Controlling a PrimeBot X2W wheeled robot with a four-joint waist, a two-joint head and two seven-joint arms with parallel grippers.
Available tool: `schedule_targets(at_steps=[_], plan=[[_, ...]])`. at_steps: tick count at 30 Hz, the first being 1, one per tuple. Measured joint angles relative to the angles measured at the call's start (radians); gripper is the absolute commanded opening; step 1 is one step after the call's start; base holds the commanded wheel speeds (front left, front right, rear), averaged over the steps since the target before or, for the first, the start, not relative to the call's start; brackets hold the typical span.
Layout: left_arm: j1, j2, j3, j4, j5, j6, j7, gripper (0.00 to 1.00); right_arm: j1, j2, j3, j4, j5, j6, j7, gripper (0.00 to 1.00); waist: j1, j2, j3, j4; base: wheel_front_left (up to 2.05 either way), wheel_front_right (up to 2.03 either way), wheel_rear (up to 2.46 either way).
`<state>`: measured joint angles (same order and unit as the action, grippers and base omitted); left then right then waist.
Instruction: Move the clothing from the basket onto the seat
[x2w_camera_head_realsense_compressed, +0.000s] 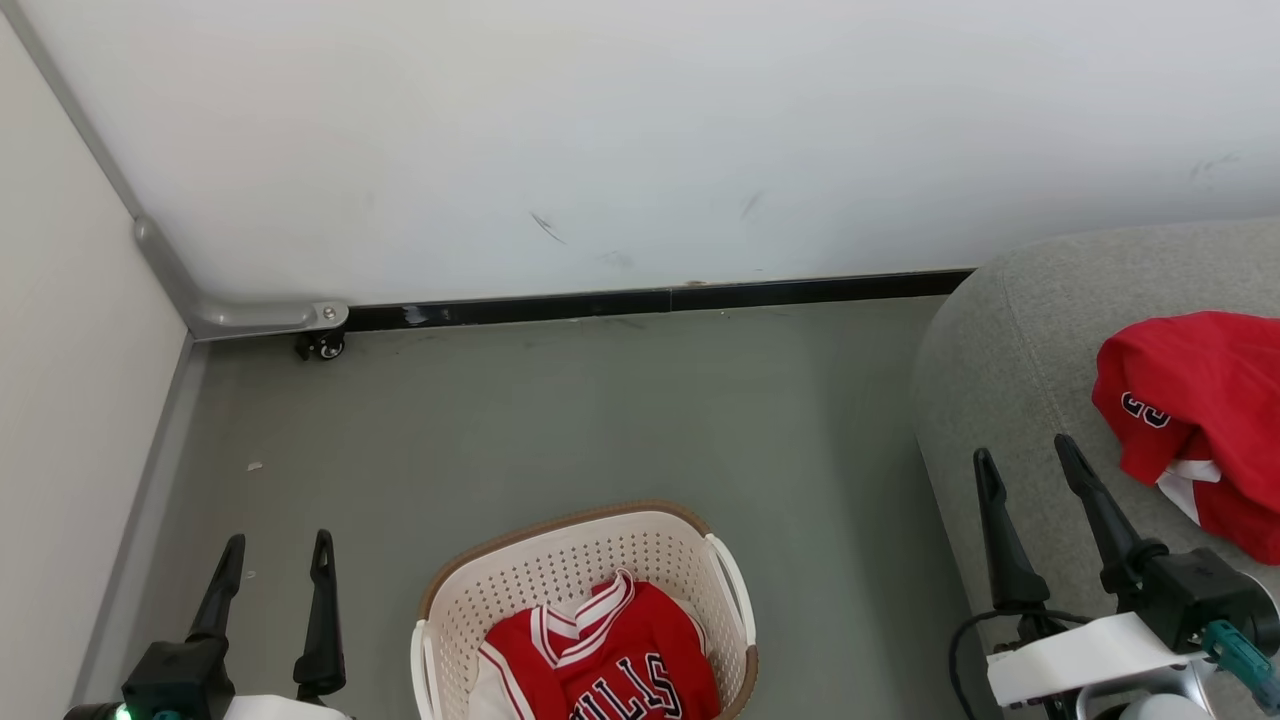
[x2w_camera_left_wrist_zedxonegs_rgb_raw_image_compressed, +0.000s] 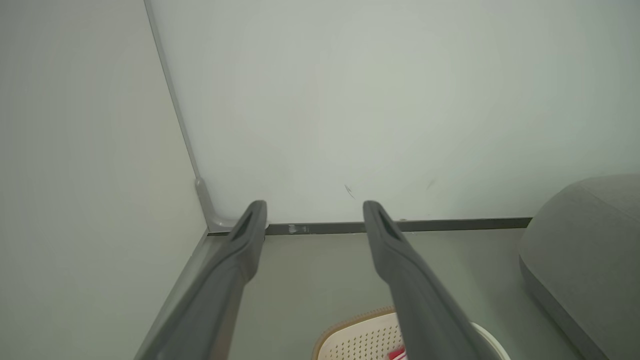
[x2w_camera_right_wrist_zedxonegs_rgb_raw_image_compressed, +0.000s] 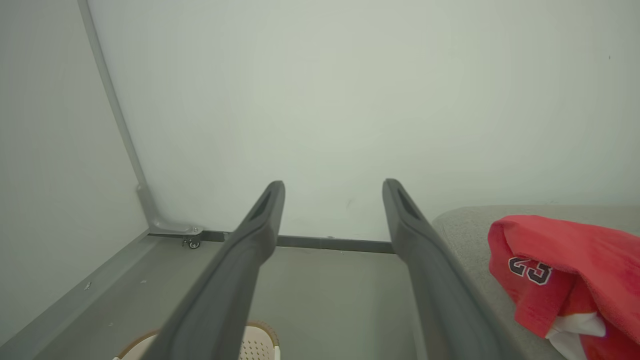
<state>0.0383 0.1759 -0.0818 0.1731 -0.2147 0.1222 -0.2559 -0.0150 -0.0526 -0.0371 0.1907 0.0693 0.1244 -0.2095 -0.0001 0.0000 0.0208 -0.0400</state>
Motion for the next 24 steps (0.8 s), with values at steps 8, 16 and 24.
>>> schedule_targets(at_steps=[8,16,24], plan=[[0.015,0.0,0.002,-0.015,-0.005,0.0,0.0,1.0,0.015,0.003,0.004,-0.032,-0.001,0.0,0.013,1.0,0.0,0.0001,0.005,-0.011,0.0,0.0,0.0],[0.015,0.0,0.002,-0.033,-0.011,-0.001,0.0,1.0,0.02,0.005,0.0,-0.049,-0.001,0.0,0.035,1.0,0.0,0.0,0.017,-0.017,0.0,0.0,0.0],[0.015,-0.001,-0.001,-0.047,-0.01,-0.001,0.0,1.0,0.02,0.006,-0.003,-0.065,0.01,0.0,0.051,1.0,0.0001,0.0,0.03,-0.015,0.0,0.0,0.0]])
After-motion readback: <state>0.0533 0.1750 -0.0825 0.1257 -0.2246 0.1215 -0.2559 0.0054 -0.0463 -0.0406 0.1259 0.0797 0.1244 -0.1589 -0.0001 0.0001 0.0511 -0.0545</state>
